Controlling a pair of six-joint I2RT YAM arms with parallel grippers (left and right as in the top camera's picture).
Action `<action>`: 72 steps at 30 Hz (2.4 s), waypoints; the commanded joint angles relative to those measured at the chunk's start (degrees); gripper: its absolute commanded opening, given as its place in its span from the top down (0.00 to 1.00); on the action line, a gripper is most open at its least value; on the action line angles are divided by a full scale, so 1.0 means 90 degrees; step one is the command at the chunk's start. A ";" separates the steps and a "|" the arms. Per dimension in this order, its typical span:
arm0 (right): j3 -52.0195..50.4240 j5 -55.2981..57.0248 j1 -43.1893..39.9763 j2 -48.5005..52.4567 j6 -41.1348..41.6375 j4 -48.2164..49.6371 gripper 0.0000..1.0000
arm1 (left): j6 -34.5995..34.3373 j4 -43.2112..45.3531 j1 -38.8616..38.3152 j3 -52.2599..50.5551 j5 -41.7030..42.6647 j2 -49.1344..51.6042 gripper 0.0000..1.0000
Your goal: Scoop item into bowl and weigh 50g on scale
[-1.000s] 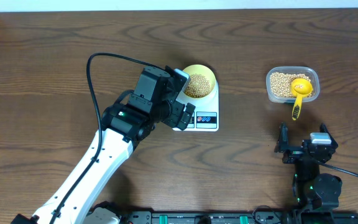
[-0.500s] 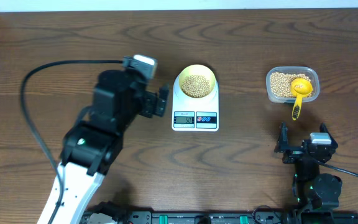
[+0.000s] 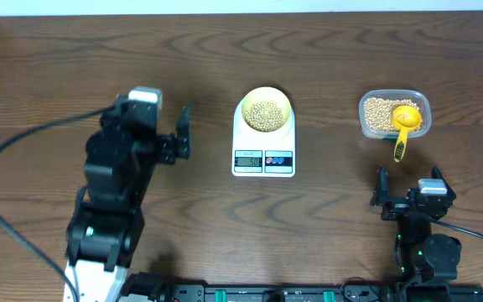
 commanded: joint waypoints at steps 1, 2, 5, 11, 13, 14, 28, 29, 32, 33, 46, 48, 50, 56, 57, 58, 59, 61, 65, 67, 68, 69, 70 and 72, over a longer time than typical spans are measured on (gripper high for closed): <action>-0.0017 -0.0012 0.0044 -0.0044 -0.0051 -0.0022 0.01 | 0.0063 0.0051 0.0175 -0.0367 -0.0095 -0.0466 0.02; -0.0017 -0.0012 0.0044 -0.0044 -0.0051 -0.0022 0.01 | 0.0063 0.0056 0.0194 -0.0493 -0.0095 -0.0622 0.02; -0.0017 -0.0010 0.0044 -0.0044 -0.0051 -0.0022 0.01 | 0.0066 0.0053 0.0228 -0.0770 -0.0177 -0.0962 0.02; -0.0017 -0.0010 0.0044 -0.0044 -0.0051 -0.0022 0.01 | 0.0061 0.0532 0.0425 -0.1498 -0.0189 -0.1870 0.02; -0.0017 -0.0012 0.0044 -0.0044 -0.0051 -0.0022 0.01 | 0.0061 0.0707 0.0461 -0.1768 -0.0192 -0.2174 0.02; -0.0017 -0.0012 0.0044 -0.0044 -0.0051 -0.0019 0.01 | 0.0061 0.0833 0.0476 -0.1938 -0.0192 -0.2353 0.02; -0.0017 -0.0012 0.0044 -0.0044 -0.0051 -0.0022 0.01 | 0.0063 0.2885 0.0488 -0.3616 -0.0192 -0.3424 0.02; -0.0017 -0.0012 0.0044 -0.0044 -0.0051 -0.0022 0.01 | 0.0063 0.3024 0.0488 -0.3718 -0.0192 -0.3485 0.02; -0.0017 -0.0012 0.0044 -0.0044 -0.0051 -0.0022 0.01 | 0.0066 0.3296 0.0488 -0.3995 -0.0192 -0.3711 0.02; -0.0017 -0.0012 0.0044 -0.0044 -0.0051 -0.0022 0.01 | 0.0066 0.3313 0.0488 -0.4053 -0.0192 -0.3781 0.02; -0.0017 -0.0012 0.0044 -0.0044 -0.0051 -0.0022 0.01 | 0.0090 0.3315 0.0685 -0.4517 -0.0189 -0.4643 0.02; -0.0017 -0.0012 0.0044 -0.0044 -0.0051 -0.0019 0.01 | 0.0090 0.3315 0.0736 -0.4554 -0.0189 -0.4709 0.02; -0.0017 -0.0012 0.0044 -0.0041 -0.0051 -0.0022 0.01 | 0.0090 0.3313 0.0750 -0.4600 -0.0189 -0.4762 0.02; -0.0017 -0.0012 0.0044 -0.0041 -0.0051 -0.0022 0.01 | 0.0092 0.3337 0.0750 -0.4811 -0.0168 -0.4996 0.02; -0.0017 -0.0012 0.0044 -0.0044 -0.0051 -0.0022 0.01 | 0.0090 0.3339 0.0750 -0.4857 -0.0168 -0.5061 0.02; -0.0017 -0.0012 0.0044 -0.0044 -0.0051 -0.0022 0.01 | 0.0092 0.3337 0.0750 -0.4889 -0.0168 -0.5110 0.02; -0.0017 -0.0012 0.0044 -0.0041 -0.0051 -0.0022 0.01 | 0.0092 0.3334 0.0750 -0.4940 -0.0170 -0.5178 0.02; -0.0017 -0.0012 0.0044 -0.0044 -0.0051 -0.0022 0.01 | 0.0092 0.3337 0.0772 -0.5027 -0.0170 -0.5285 0.02; -0.0017 -0.0012 0.0044 -0.0041 -0.0051 -0.0019 0.01 | 0.0092 0.3509 0.0877 -0.5234 -0.0168 -0.5423 0.02; -0.0017 -0.0012 0.0044 -0.0044 -0.0051 -0.0019 0.01 | 0.0087 0.3623 0.0923 -0.5297 -0.0165 -0.5425 0.02; -0.0017 -0.0012 0.0044 -0.0044 -0.0051 -0.0022 0.01 | 0.0087 0.3638 0.0923 -0.5297 -0.0165 -0.5425 0.02; -0.0017 -0.0012 0.0044 -0.0044 -0.0051 -0.0019 0.01 | 0.0090 0.3643 0.0923 -0.5297 -0.0165 -0.5423 0.02; -0.0017 -0.0012 0.0044 -0.0041 -0.0051 -0.0022 0.01 | 0.0087 0.3640 0.0923 -0.5297 -0.0165 -0.5425 0.02; -0.0017 -0.0012 0.0044 -0.0041 -0.0051 -0.0022 0.01 | 0.0083 0.3609 0.0923 -0.5297 -0.0165 -0.5423 0.02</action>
